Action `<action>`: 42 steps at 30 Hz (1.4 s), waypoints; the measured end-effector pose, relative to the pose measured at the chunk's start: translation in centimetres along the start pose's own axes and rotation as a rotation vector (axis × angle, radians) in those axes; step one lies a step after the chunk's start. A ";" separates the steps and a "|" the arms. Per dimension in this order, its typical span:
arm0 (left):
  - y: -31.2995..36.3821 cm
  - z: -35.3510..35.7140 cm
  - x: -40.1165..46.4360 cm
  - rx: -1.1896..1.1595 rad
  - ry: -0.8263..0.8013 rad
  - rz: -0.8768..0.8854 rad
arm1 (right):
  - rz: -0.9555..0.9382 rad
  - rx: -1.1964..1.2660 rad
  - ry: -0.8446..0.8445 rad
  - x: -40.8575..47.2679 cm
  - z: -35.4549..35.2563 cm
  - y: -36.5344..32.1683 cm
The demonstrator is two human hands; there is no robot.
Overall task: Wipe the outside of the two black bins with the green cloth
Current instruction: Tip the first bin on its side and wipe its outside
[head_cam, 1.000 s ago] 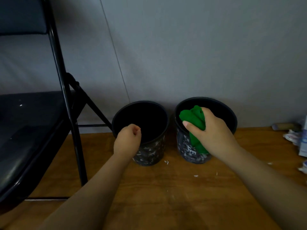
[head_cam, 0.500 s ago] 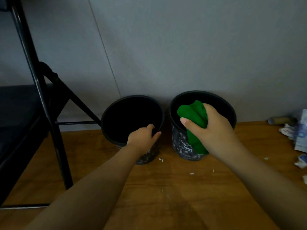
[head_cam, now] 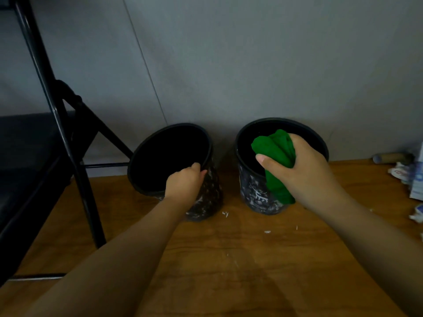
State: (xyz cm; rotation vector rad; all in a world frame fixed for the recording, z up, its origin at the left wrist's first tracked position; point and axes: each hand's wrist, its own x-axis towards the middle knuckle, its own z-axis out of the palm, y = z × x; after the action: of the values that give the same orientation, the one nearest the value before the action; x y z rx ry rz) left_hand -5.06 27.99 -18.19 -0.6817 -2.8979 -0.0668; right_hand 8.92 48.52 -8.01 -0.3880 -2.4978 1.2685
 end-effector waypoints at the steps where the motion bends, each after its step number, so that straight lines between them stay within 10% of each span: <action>1: -0.6 -0.4 -0.2 -0.043 0.036 -0.021 | 0.001 0.000 0.000 0.0 -0.1 0.0; 13: -3.6 -3.7 -7.5 -0.938 0.142 -0.484 | 0.022 -0.041 -0.054 -0.7 -0.3 0.0; 30: -4.0 0.4 -14.1 -1.421 0.032 -0.905 | -0.159 -0.261 -0.287 -3.8 7.5 0.1; 42: -5.9 2.2 -14.1 -1.451 -0.042 -0.769 | -0.420 -0.509 -0.349 -2.6 19.9 -3.0</action>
State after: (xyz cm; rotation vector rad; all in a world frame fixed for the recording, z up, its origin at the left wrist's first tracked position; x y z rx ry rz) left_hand 4.45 16.68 -22.81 0.4208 -2.4694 -2.2660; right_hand 3.18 31.26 -17.10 0.2714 -2.9684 0.5673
